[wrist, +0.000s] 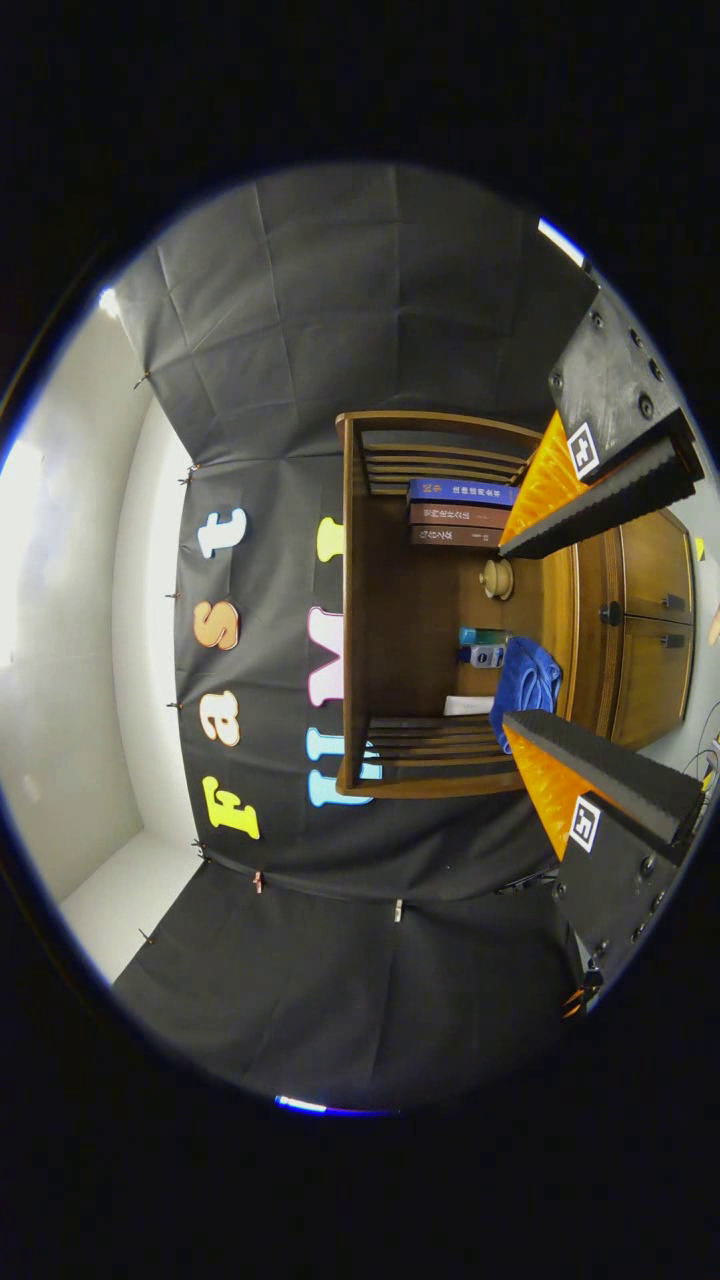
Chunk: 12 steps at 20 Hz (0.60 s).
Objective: Pull open the drawer, take out the items inside it, and place them on the countertop above the cabinet.
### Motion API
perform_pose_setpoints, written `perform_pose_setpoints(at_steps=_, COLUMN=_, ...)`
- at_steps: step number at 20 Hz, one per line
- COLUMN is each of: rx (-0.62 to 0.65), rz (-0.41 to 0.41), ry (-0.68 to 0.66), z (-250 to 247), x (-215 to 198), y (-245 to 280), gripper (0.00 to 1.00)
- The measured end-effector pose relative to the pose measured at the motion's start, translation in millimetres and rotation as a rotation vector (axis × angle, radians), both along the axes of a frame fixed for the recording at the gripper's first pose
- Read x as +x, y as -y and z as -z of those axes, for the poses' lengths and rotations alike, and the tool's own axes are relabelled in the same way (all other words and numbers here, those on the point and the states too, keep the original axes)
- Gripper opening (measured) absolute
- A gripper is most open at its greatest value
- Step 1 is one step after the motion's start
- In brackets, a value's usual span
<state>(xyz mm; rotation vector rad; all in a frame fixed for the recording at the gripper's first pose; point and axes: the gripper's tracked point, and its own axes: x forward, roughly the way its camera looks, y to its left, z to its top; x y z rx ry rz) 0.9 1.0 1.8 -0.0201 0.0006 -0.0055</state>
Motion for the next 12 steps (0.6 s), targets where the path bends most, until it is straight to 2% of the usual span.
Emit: perform_pose_setpoints(at_steps=12, rx=0.016, rz=0.002, ry=0.002, z=-1.4, x=-3.3, y=3.2, gripper=0.99)
